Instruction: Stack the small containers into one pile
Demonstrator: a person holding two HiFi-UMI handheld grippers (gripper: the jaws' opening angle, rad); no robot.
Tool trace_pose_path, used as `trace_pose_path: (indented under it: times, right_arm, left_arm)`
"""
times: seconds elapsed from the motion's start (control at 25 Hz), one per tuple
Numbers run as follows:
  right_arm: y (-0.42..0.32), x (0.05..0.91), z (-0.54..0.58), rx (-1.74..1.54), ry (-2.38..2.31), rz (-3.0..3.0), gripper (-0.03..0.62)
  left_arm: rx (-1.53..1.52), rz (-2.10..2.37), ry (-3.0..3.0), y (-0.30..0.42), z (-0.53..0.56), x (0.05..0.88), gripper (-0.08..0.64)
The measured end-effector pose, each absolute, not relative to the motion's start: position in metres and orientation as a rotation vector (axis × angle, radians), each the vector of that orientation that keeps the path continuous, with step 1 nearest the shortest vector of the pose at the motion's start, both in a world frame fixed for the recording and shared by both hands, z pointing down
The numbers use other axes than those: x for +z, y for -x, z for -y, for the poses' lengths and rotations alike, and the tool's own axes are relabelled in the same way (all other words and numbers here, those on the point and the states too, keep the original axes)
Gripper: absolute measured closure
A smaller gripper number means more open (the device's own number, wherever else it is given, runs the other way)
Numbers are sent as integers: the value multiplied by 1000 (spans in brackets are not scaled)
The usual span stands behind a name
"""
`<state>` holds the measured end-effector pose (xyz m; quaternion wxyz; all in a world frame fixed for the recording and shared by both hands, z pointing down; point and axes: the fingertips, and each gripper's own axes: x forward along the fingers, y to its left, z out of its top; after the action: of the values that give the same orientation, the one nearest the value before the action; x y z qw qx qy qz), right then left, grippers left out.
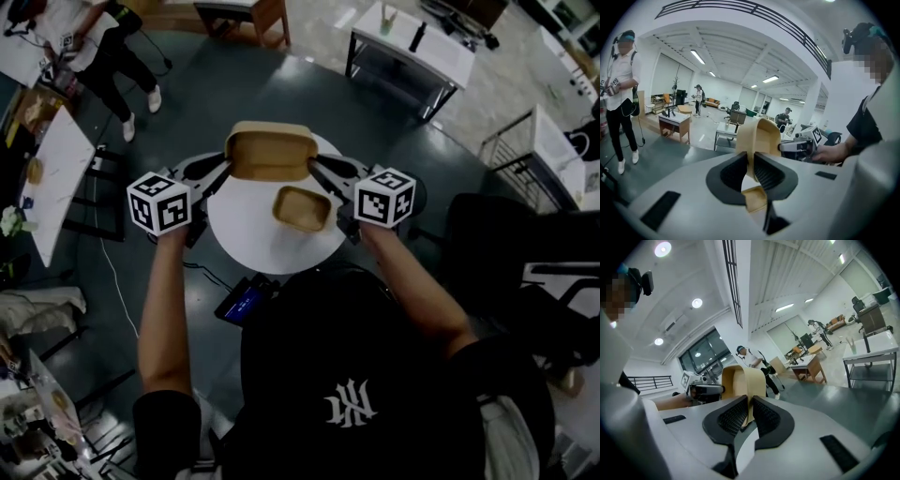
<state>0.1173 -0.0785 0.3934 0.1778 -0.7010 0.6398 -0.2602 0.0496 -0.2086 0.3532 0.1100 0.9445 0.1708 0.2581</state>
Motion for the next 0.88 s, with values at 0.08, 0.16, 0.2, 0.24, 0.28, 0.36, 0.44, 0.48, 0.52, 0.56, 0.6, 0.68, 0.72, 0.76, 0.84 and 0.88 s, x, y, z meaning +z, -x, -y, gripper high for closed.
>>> trace_pose_path:
  times: [0.08, 0.16, 0.2, 0.24, 0.28, 0.36, 0.44, 0.48, 0.52, 0.56, 0.6, 0.68, 0.72, 0.76, 0.84, 0.88]
  right_arm:
    - [-120, 388, 57, -729, 1974, -1798, 532]
    - [-115, 386, 30, -719, 1973, -1774, 532]
    - [-110, 386, 16, -714, 1974, -1757, 532]
    - [-104, 388, 4, -712, 1973, -1743, 532]
    - [-99, 390, -6, -715, 1970, -1732, 532]
    - [-85, 395, -24, -736, 1961, -1717, 532]
    - [-69, 399, -46, -748, 1957, -1689, 532]
    - [-63, 401, -55, -749, 1958, -1672, 532]
    - [-59, 404, -62, -751, 1956, -1654, 532]
    - [-56, 408, -67, -758, 1951, -1638, 532]
    - [-53, 411, -70, -768, 1944, -1624, 532]
    - [-45, 418, -77, -789, 1927, -1605, 531]
    - [-42, 419, -82, -795, 1921, -1598, 532]
    - [-38, 421, -87, -797, 1917, -1589, 532]
    - [-35, 425, -96, -801, 1916, -1569, 531]
    - [-33, 429, -98, -807, 1917, -1556, 531]
  left_arm:
    - [776, -519, -2766, -55, 188, 348, 513]
    - [798, -546, -2759, -54, 163, 346, 514]
    - [812, -565, -2757, -52, 150, 346, 514]
    - [827, -585, -2755, -49, 139, 346, 514]
    - [843, -601, -2754, -47, 130, 348, 514]
    - [871, -625, -2744, -39, 113, 351, 515]
    - [897, -654, -2727, -28, 93, 355, 515]
    - [913, -671, -2718, -24, 84, 357, 515]
    - [931, -685, -2709, -21, 78, 361, 515]
    - [953, -696, -2698, -20, 73, 365, 515]
    - [976, -705, -2686, -18, 70, 370, 515]
    - [1020, -718, -2664, -14, 64, 377, 517]
    - [1037, -724, -2655, -12, 60, 380, 517]
    - [1051, -731, -2647, -10, 55, 382, 517]
    - [1076, -744, -2633, -9, 47, 388, 518]
    - [1090, -750, -2625, -8, 44, 392, 518]
